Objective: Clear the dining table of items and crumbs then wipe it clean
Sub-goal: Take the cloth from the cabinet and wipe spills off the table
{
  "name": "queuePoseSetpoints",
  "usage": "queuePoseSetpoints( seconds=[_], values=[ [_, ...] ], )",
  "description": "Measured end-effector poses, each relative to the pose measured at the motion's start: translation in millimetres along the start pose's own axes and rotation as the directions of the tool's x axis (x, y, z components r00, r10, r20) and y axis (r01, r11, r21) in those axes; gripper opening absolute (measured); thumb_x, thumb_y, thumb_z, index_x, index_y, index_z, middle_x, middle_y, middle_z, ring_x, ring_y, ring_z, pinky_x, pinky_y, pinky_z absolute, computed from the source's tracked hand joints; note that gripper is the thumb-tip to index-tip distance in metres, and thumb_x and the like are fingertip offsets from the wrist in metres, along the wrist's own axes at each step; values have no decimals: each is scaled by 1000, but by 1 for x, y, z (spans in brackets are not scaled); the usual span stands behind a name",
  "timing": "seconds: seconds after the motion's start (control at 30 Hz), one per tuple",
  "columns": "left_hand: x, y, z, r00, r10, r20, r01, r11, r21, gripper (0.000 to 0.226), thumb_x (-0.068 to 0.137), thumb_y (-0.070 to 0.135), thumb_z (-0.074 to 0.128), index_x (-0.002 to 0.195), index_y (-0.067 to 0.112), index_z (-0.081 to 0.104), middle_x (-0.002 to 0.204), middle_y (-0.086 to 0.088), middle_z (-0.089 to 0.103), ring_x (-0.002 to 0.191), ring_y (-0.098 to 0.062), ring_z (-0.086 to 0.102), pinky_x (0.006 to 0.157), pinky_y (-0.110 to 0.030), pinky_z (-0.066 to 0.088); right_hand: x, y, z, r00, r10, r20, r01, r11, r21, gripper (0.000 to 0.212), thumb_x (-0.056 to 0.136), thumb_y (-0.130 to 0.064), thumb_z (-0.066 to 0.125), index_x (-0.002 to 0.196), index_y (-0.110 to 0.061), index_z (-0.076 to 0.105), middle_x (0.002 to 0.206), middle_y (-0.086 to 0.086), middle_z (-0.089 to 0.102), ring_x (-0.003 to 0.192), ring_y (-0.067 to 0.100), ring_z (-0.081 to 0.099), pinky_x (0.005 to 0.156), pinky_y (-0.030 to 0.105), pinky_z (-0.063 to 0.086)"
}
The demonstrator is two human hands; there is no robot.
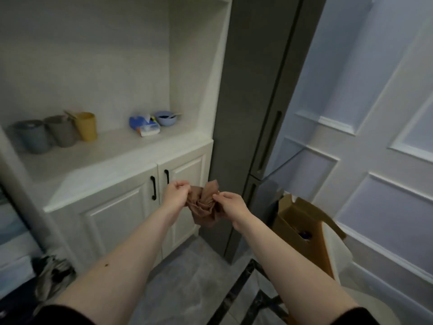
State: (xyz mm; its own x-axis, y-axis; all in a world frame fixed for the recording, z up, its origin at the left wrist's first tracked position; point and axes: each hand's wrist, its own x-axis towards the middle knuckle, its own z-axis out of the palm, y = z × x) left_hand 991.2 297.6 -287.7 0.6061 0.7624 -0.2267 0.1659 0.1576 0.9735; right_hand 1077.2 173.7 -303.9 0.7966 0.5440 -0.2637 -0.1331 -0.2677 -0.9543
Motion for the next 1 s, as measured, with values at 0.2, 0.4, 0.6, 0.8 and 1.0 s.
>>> queuePoseSetpoints(
  seconds=[0.2, 0.4, 0.6, 0.8, 1.0],
  values=[
    [65, 18, 10, 995, 12, -94, -13, 1000, -9, 26, 84, 2, 51, 109, 5, 60, 92, -13, 62, 73, -16, 55, 68, -27, 48, 79, -24, 19, 996, -87, 28, 88, 995, -51, 16, 83, -21, 70, 74, -9, 64, 77, 8, 66, 73, 17, 61, 69, 26, 49],
    [105, 36, 16, 996, 24, 83, -26, 999, 20, 54, 76, 9, 75, 123, 14, 47, 112, -9, 61, 86, -17, 62, 62, -18, 49, 155, -51, 20, 977, 145, 158, -167, 976, 141, 35, 82, -26, 72, 101, 2, 65, 104, 20, 69, 99, 33, 66, 89, 41, 52],
    [154, 41, 32, 978, 85, 188, -122, 973, 196, 86, 67, -6, 77, 137, 18, 33, 125, -11, 51, 93, -21, 60, 72, -23, 50, 205, -67, 21, 937, 256, 239, -308, 928, 212, 37, 87, -27, 66, 110, 1, 64, 110, 18, 68, 103, 30, 65, 89, 41, 53],
    [217, 49, 43, 991, 104, 85, -120, 969, 216, 66, 70, -10, 69, 127, 11, 42, 100, -13, 58, 80, -22, 60, 61, -23, 47, 267, -81, 22, 922, 262, 285, -342, 895, 285, 43, 85, -31, 67, 114, 1, 64, 115, 18, 66, 109, 31, 62, 97, 44, 49],
    [299, 77, 50, 998, -47, 38, 50, 996, -70, 53, 77, -14, 53, 125, 5, 42, 93, -16, 59, 76, -24, 58, 66, -33, 51, 313, -106, 22, 916, 201, 348, -240, 968, 71, 41, 77, -21, 76, 114, -11, 60, 91, 1, 69, 90, 15, 63, 77, 31, 51]
  ],
)
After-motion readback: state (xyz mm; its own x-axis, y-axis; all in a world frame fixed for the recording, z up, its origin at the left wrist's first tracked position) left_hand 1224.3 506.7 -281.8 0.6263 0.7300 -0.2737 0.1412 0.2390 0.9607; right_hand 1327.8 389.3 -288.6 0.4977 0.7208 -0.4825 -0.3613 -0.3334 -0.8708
